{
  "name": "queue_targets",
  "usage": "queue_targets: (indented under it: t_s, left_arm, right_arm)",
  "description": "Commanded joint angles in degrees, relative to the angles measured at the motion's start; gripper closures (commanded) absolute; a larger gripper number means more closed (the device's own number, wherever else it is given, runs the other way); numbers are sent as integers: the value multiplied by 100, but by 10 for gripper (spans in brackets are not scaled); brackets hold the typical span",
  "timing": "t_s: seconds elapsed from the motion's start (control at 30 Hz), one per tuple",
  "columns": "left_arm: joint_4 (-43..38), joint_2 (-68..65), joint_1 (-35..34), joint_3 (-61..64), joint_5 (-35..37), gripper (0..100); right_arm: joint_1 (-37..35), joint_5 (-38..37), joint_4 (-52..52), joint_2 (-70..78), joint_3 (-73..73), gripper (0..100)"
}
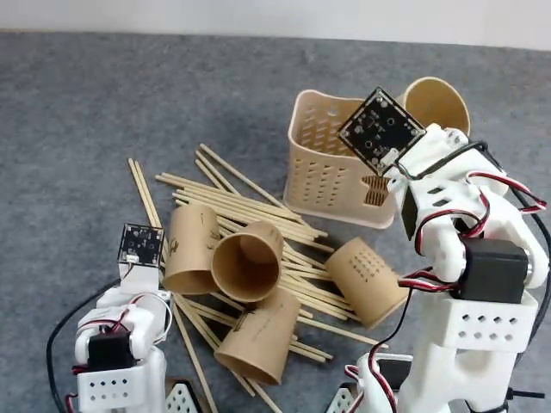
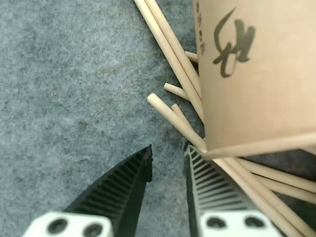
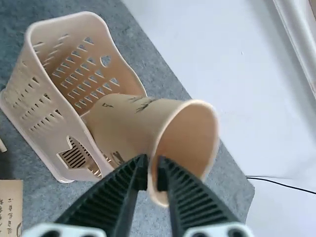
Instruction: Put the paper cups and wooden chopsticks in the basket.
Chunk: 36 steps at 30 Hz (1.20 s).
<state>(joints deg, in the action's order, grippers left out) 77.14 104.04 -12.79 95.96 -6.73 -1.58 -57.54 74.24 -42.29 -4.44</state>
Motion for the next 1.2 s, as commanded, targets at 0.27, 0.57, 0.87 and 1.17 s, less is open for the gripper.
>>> queue_targets:
  t_s: [0.27,0.57,0.87,1.17]
  left_arm:
    - [9,4,-13,119,44,880]
    - [9,4,-13,119,44,880]
    - [9,4,-13,119,44,880]
    - [9,4,-13,119,44,880]
  right_arm:
    - [-40,-79,-31,-207,251,928]
    - [-40,2031,-673,-198,251,928]
    - [-40,4448,-681,-145,224,803]
    - [-75,5486,-673,180,233,803]
